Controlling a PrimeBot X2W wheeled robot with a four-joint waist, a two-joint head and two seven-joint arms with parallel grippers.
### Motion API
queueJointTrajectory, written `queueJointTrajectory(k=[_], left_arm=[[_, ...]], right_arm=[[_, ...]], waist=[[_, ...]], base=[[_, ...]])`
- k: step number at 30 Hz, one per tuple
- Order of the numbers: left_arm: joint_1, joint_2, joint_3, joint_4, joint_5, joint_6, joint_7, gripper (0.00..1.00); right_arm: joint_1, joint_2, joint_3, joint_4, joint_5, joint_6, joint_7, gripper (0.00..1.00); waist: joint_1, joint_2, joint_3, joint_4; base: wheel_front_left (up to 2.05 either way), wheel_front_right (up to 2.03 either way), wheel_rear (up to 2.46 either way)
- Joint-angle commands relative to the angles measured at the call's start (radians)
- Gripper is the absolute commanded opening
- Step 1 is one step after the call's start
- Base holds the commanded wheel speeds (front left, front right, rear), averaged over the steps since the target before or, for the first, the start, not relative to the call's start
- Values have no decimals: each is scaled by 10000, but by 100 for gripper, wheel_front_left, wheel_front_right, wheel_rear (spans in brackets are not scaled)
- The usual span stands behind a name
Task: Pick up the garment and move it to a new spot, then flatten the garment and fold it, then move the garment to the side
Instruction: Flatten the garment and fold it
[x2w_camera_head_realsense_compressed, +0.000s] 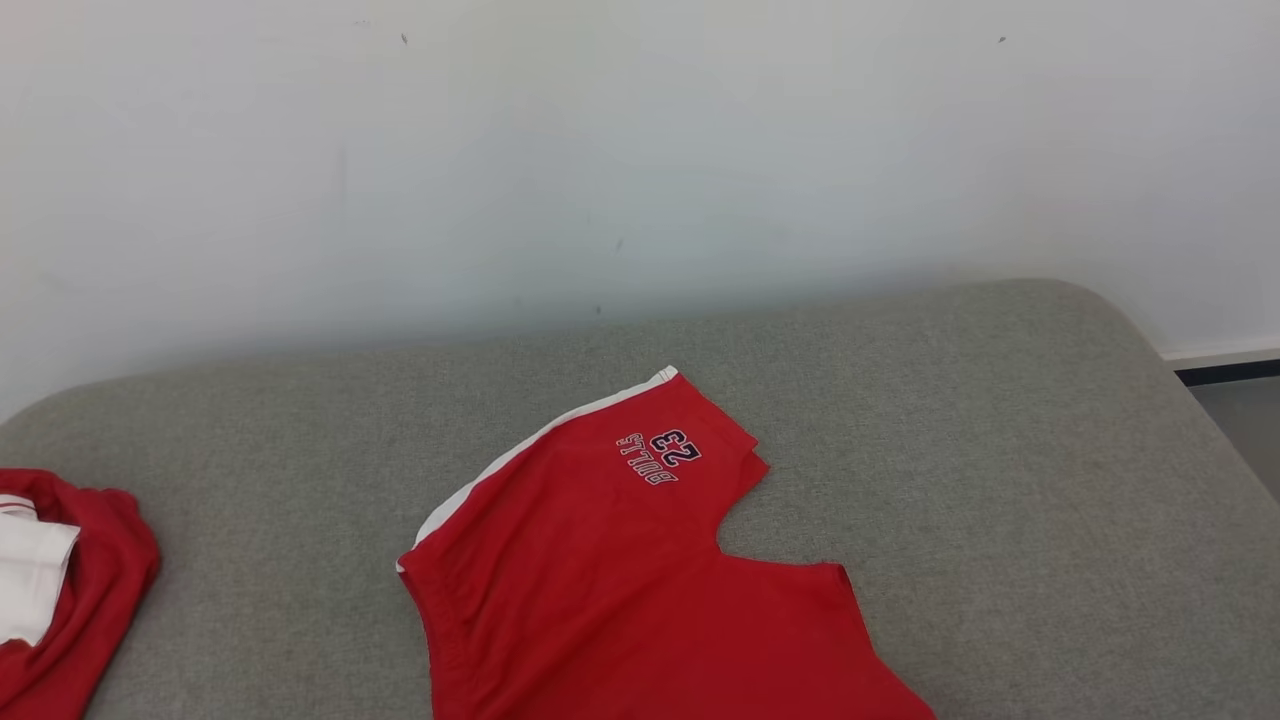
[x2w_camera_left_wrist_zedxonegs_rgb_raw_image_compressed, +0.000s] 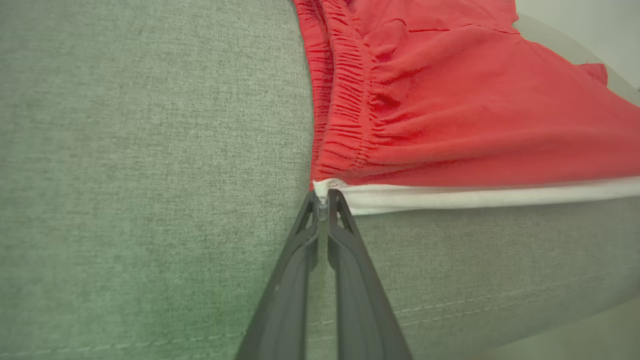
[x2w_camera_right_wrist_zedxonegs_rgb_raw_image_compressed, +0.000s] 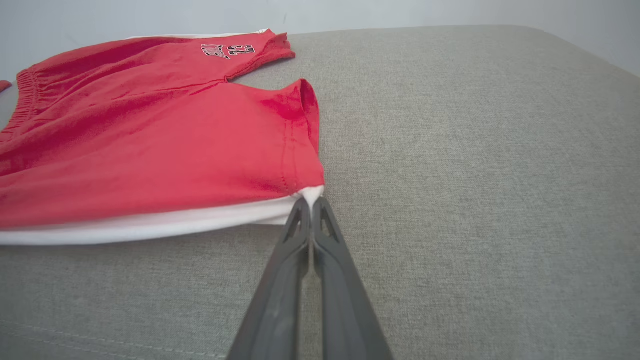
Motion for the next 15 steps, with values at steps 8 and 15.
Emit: queueJointTrajectory(k=[8, 15], left_arm=[[501, 59, 188, -699, 78, 29, -6, 0], [328, 106, 89, -1865, 146, 27, -7, 0]], right_arm=[[212, 77, -140, -93, -68, -32, -8, 0], [-383, 238, -244, -502, 21, -29, -7, 0]], waist=[[1, 0, -54, 83], [1, 0, 191, 176]], base=[[0, 0, 0], [0, 0, 0]])
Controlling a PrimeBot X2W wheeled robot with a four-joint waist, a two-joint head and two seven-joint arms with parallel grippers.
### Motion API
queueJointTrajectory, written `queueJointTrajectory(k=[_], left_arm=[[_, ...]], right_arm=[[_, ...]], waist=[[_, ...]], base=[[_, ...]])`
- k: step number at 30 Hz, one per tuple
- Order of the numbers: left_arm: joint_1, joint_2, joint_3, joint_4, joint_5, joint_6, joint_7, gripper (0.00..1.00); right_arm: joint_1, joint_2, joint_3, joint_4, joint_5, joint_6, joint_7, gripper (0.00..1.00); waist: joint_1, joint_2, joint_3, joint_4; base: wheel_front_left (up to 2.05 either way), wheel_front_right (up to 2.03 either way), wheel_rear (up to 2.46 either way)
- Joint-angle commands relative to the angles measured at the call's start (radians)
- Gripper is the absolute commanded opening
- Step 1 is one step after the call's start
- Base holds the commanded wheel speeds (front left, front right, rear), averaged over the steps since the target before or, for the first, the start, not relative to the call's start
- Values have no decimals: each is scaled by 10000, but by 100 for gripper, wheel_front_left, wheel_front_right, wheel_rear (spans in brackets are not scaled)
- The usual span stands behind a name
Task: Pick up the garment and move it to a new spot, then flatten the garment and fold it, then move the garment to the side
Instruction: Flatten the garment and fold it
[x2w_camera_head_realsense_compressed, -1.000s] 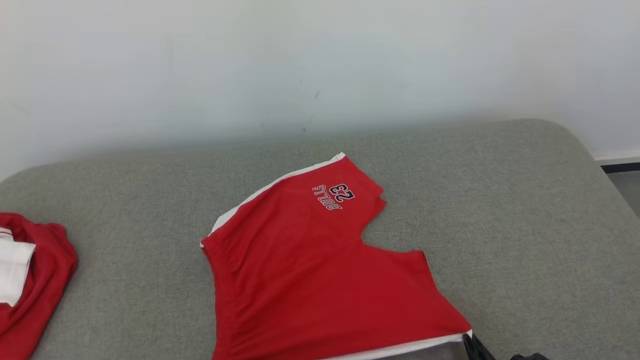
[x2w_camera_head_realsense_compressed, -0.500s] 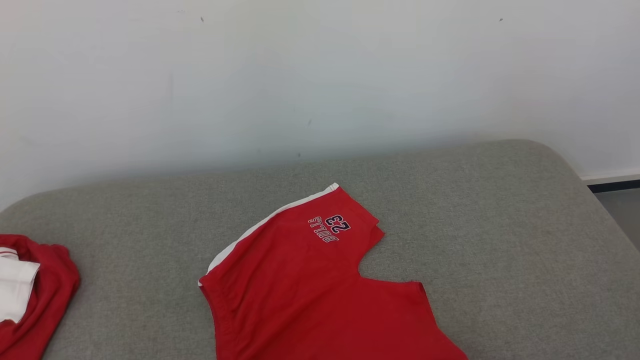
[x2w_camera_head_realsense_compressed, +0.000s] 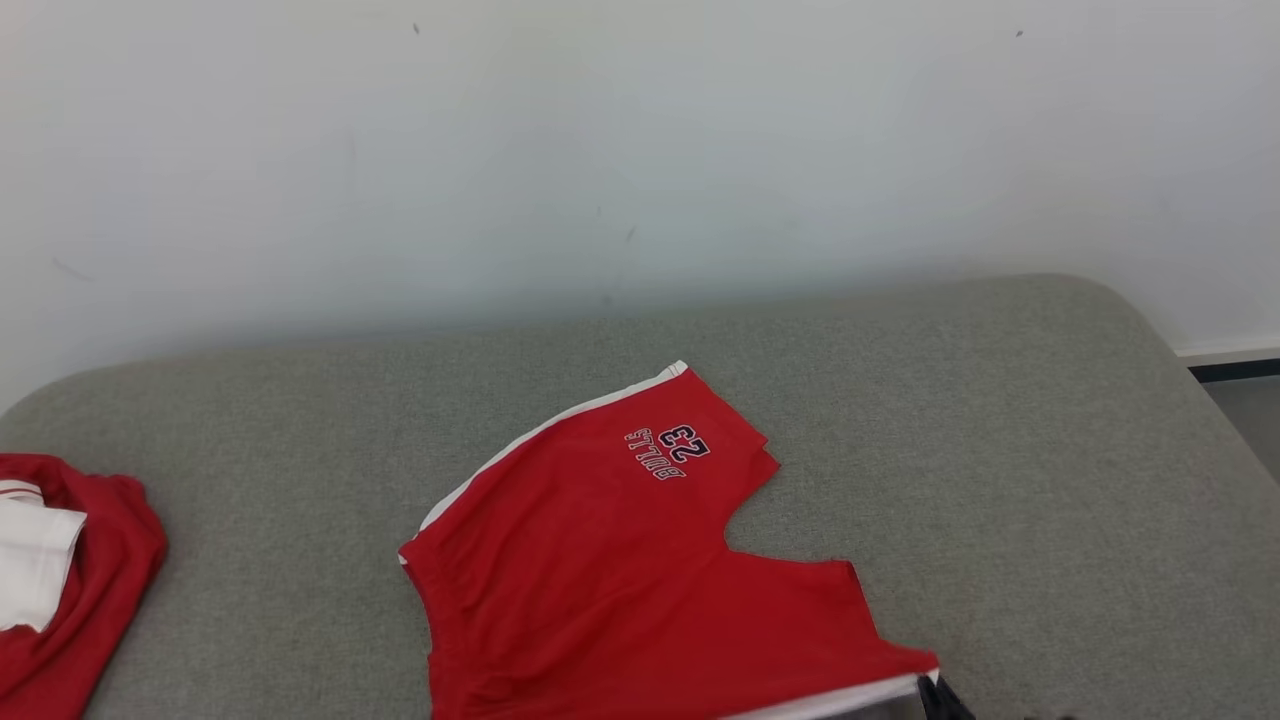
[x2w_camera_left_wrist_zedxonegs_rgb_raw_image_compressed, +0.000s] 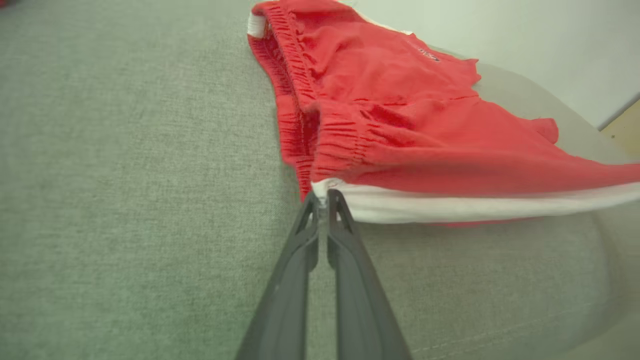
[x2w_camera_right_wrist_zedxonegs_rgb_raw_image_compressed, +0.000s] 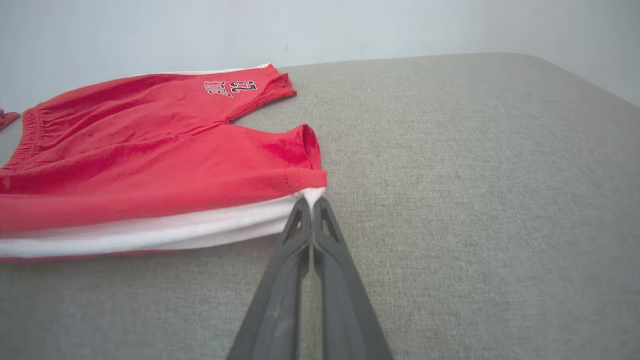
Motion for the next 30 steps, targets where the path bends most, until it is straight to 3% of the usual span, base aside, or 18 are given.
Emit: queueJointTrajectory(k=[1, 8, 16, 30], left_arm=[[-105, 63, 40, -101, 48, 25, -32, 0], [-825, 41, 62, -780, 187, 24, -31, 0], [-1771, 8, -98, -721, 239, 24, -32, 0], [-4462, -110, -283, -372, 288, 24, -32, 0]], right_arm=[[-202, 56, -9, -45, 0, -25, -5, 0], [-1670, 168, -126, 38, -99, -24, -5, 0], [-3731, 227, -89, 992, -199, -24, -3, 0], [-7091, -526, 79, 2525, -822, -24, -4, 0]], waist=[[0, -1, 100, 55], [0, -1, 562, 294], [0, -1, 1074, 724], [0, -1, 2808, 1648]], base=[[0, 0, 0], [0, 0, 0], [0, 0, 0], [0, 0, 0]])
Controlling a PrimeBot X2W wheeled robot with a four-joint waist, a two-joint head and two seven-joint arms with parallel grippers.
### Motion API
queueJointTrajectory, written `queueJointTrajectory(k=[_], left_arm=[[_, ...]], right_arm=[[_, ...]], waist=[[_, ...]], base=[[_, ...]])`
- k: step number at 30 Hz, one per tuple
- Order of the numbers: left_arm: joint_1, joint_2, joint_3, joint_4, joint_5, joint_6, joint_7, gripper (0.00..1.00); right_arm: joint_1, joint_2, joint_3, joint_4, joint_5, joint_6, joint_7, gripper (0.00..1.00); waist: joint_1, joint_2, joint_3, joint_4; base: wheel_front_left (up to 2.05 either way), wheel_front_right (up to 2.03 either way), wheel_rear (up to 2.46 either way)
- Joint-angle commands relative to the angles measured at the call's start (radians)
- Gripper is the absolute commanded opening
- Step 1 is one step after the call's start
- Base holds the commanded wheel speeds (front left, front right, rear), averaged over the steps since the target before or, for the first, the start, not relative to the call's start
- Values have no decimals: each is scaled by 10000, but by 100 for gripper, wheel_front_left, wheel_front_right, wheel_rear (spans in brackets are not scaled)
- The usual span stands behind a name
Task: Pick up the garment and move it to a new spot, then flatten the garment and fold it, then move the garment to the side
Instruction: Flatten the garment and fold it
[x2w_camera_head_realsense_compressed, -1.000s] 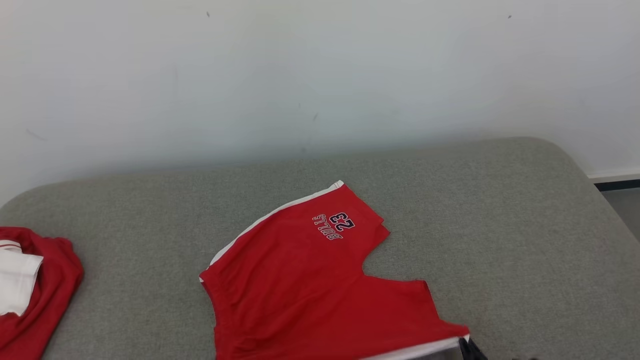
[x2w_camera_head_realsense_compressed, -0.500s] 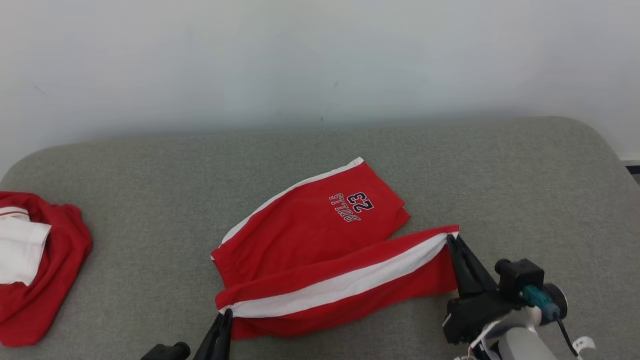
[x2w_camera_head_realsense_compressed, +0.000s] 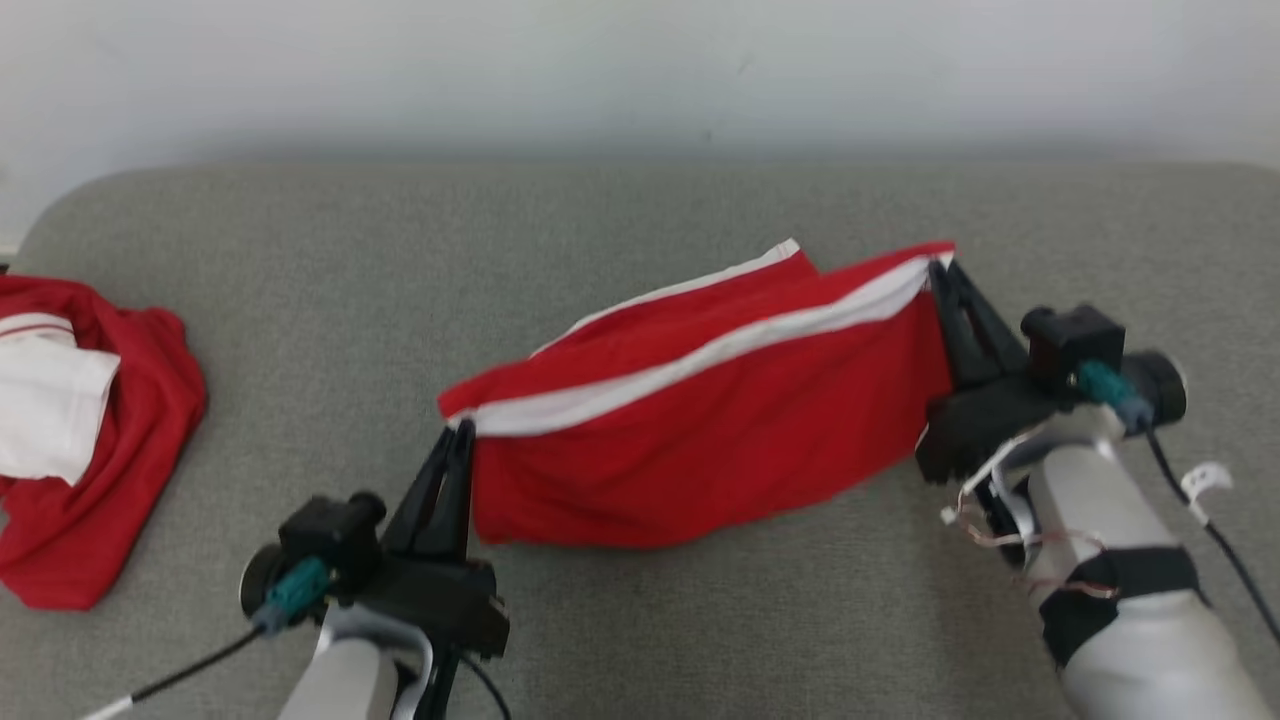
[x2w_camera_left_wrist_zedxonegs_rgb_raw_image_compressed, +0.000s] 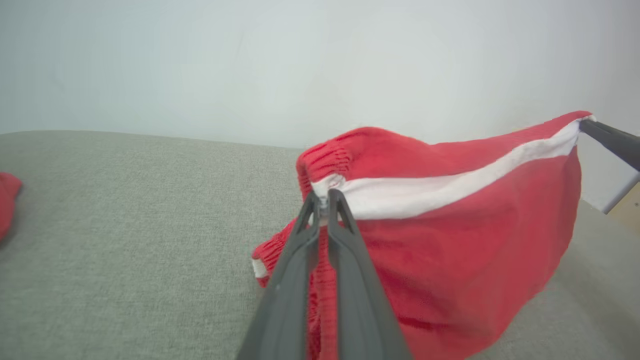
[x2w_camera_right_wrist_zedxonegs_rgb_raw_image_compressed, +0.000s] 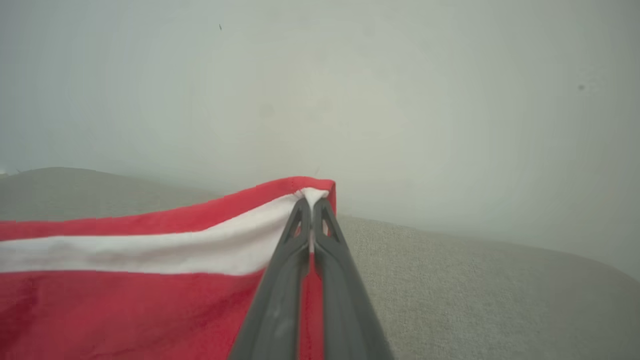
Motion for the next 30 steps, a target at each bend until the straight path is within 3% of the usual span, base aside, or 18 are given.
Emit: queueJointTrajectory(k=[1, 11, 21, 22, 23, 24, 30], left_arm=[[-296, -40, -23, 62, 17, 22, -32, 0], [-1858, -245, -139, 481, 22, 22, -32, 0], [-2236, -365, -90, 926, 76, 22, -33, 0], [-2242, -366, -151, 898, 28, 22, -33, 24], [-2259, -364, -177, 836, -44, 22, -33, 72], [-2277, -360, -203, 789, -85, 22, -33, 100], [-2152, -363, 30, 727, 127, 27, -33, 100]], right_arm=[[-343, -82, 97, 102, -46, -22, -3, 0], [-2439, -645, 723, 1313, -91, -22, -2, 0], [-3143, -549, 496, 2100, -387, -22, -2, 1], [-3170, -544, 394, 2165, -423, -22, -2, 56], [-3191, -551, 268, 2274, -504, -22, -1, 100], [-3218, -497, 174, 2349, -528, -22, -1, 100], [-3014, -321, -201, 2125, -709, -22, -1, 100]], waist=[[-2, -1, 830, 427], [-2, -1, 2147, 827], [-2, -1, 2435, 1073], [-2, -1, 2452, 1071], [-2, -1, 2469, 1066], [-2, -1, 2478, 1061], [-2, -1, 2432, 959]], base=[[0, 0, 0], [0, 0, 0], [0, 0, 0], [0, 0, 0], [0, 0, 0], [0, 0, 0], [0, 0, 0]])
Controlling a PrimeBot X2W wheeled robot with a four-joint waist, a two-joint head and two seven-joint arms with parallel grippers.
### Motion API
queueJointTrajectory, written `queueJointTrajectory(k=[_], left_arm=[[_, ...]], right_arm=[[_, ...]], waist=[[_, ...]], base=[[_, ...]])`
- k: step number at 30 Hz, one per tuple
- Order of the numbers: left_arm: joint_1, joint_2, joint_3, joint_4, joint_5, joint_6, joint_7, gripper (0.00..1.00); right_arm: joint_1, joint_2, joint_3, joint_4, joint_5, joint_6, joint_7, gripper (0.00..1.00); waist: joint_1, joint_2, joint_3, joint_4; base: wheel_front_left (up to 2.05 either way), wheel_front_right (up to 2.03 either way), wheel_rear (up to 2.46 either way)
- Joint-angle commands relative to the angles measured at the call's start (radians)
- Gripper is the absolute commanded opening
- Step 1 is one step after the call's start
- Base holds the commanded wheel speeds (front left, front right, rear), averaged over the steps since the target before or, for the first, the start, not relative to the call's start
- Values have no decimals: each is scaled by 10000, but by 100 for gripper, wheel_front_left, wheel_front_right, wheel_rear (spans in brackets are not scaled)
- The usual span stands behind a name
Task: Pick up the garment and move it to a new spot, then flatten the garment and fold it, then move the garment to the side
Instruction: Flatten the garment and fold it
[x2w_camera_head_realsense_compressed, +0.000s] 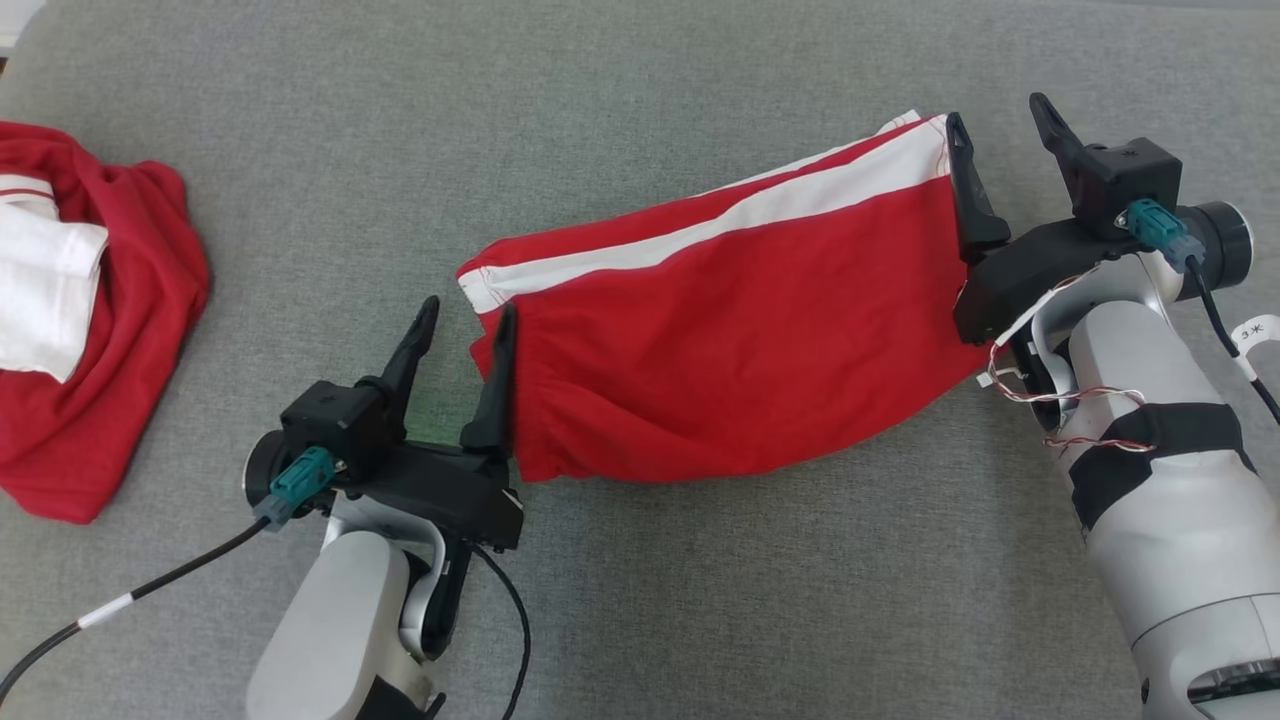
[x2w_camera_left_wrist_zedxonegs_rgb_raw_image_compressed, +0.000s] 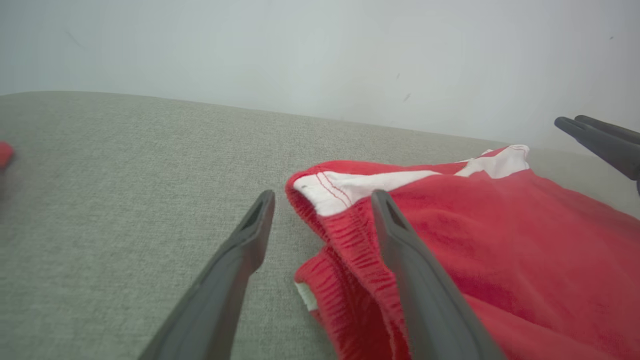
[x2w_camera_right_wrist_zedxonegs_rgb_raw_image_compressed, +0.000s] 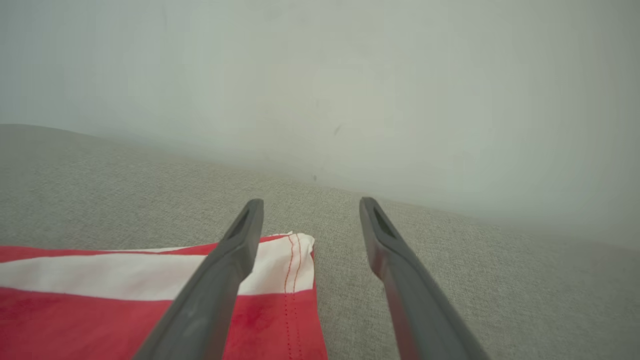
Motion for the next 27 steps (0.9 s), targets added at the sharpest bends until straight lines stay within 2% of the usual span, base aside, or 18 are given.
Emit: queueJointTrajectory(k=[1, 7, 14, 19, 24, 26, 27], left_arm=[[83, -10, 119, -1, 114, 46, -33, 100], [515, -8, 334, -111, 271, 170, -33, 100], [976, -8, 411, -212, 396, 222, -33, 100], [1178, -10, 405, -259, 471, 201, -33, 100], [1275, -8, 385, -337, 509, 188, -33, 100], [1302, -11, 410, -335, 558, 199, -33, 100], [1314, -9, 420, -332, 558, 200, -33, 100]], right_arm=[[210, 69, -41, -101, -59, -22, -3, 100], [1010, 132, -24, -323, 355, -22, -3, 100], [1853, -88, 310, -139, 945, -22, -4, 100], [2082, 23, 639, 1160, 1406, -22, 156, 100], [1904, 312, 1182, 1919, 1836, -19, 368, 100], [1842, 407, 1452, 2108, 2017, 7, 473, 49], [1827, 418, 1582, 2152, 2116, 7, 490, 13]], waist=[[0, -1, -49, -58], [0, -1, -291, -181], [0, -1, -497, -267], [0, -1, -620, -243], [0, -1, -673, -152], [0, -1, -714, -123], [0, -1, -731, -113]], base=[[0, 0, 0], [0, 0, 0], [0, 0, 0], [0, 0, 0], [0, 0, 0], [0, 0, 0], [0, 0, 0]])
